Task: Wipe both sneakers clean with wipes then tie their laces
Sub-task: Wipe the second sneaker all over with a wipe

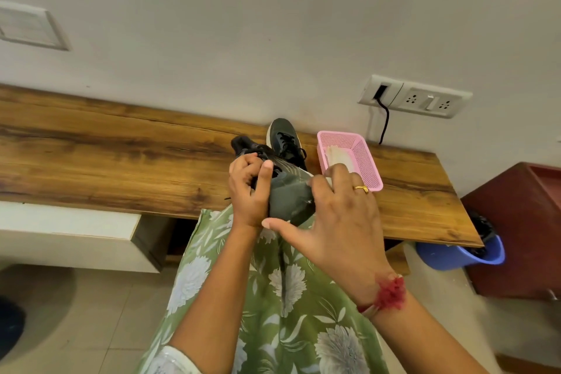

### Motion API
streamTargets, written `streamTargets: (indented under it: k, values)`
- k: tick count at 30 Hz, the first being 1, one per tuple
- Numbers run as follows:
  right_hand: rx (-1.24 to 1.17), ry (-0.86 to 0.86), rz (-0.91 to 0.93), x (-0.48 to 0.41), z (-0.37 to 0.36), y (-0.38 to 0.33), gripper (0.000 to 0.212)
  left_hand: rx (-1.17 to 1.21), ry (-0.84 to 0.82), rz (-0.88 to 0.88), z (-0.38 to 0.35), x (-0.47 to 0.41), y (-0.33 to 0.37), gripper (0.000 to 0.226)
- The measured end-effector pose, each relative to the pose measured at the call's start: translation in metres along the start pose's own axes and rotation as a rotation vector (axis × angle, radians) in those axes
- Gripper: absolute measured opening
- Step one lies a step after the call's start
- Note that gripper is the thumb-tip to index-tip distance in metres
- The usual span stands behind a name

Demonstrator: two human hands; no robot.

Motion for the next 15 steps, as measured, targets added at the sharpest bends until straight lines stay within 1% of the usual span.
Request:
streamTargets:
  k: [1, 3, 4, 5, 6, 8, 11, 13, 15]
  values:
    - [-0.065, -0.025, 0.005, -0.001, -0.001, 0.003, 0.075, -0.015, -0.011, -0.031, -0.002, -0.001, 0.0, 0.032]
    - [-0.363, -0.079, -0.028, -0.005, -0.008, 0.015, 0.064, -0.066, -0.002, -0.1, -0.007, -0.003, 0.001, 0.028]
    - [-0.525, -0.06, -0.048, -0.006, -0.01, 0.023, 0.054, -0.112, 0.011, -0.154, -0.01, -0.003, 0.004, 0.027]
    - [-0.62, -0.01, -0.059, -0.008, -0.01, 0.03, 0.045, -0.159, 0.024, -0.217, -0.012, -0.002, 0.007, 0.028]
    - [-0.641, 0.043, -0.052, -0.011, -0.008, 0.034, 0.04, -0.196, 0.039, -0.277, -0.014, -0.001, 0.01, 0.028]
    - [-0.621, 0.102, 0.004, -0.015, -0.011, 0.035, 0.041, -0.228, 0.075, -0.349, -0.015, 0.0, 0.01, 0.027]
    - [-0.572, 0.065, 0.12, -0.016, -0.03, 0.024, 0.043, -0.265, 0.09, -0.388, -0.017, 0.004, 0.005, 0.027]
    - [-0.645, 0.038, 0.088, -0.016, -0.047, 0.026, 0.037, -0.269, 0.09, -0.392, -0.018, 0.004, 0.003, 0.028]
    - [-0.815, 0.07, -0.043, -0.018, -0.061, 0.036, 0.025, -0.251, 0.094, -0.381, -0.015, 0.001, 0.002, 0.028]
Point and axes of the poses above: each hand's wrist, its own x-axis away from the middle knuckle, its own z-axis out of the back of the hand, y = z × x, the point moved 9 cm from there along -x, towards the middle knuckle, and after that the axes turned 10 degrees about z, right-handed, at the moved point
